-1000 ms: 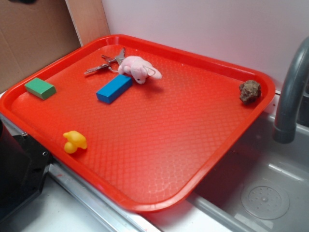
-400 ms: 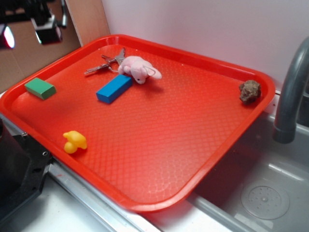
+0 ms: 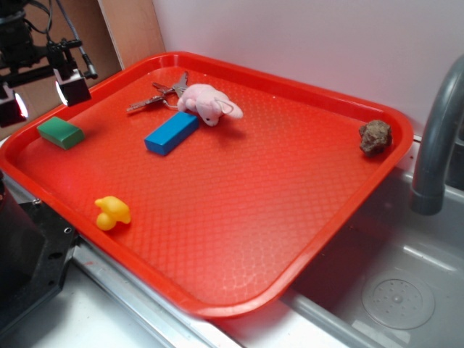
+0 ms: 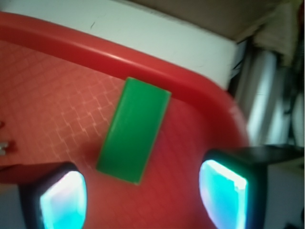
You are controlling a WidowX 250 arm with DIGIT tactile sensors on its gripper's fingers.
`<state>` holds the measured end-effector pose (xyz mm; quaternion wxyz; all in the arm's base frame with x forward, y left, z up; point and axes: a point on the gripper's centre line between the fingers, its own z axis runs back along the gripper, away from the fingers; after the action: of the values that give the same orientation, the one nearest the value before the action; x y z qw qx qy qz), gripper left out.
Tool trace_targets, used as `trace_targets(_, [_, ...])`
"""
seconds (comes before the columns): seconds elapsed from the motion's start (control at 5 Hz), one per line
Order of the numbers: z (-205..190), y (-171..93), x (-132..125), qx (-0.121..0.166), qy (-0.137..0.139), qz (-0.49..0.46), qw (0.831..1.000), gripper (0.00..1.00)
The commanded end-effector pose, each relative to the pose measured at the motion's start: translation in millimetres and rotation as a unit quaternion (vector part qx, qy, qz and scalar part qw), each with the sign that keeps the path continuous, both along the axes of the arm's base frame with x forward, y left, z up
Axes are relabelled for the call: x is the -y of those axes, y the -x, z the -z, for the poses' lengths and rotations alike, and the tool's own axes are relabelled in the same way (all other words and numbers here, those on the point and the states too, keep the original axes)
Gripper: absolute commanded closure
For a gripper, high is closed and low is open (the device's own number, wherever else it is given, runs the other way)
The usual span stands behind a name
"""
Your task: Grab the green block.
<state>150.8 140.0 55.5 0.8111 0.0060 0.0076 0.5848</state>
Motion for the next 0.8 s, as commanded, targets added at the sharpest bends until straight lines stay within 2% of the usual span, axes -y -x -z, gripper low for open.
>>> trace_targets(0.0, [-8.5, 9.7, -5.0, 0.018, -0.016, -0.005, 1.0, 0.0])
trace_targets(0.2, [-8.5, 9.7, -5.0, 0.018, -0.016, -0.005, 1.0, 0.0])
trace_targets(0.4, [17.1, -1.5, -11.1, -0.015, -0.022, -0.039, 0.999, 0.0])
trace_targets(0.6, [40.5, -5.3, -18.7, -0.035, -0.009, -0.085, 0.996, 0.0])
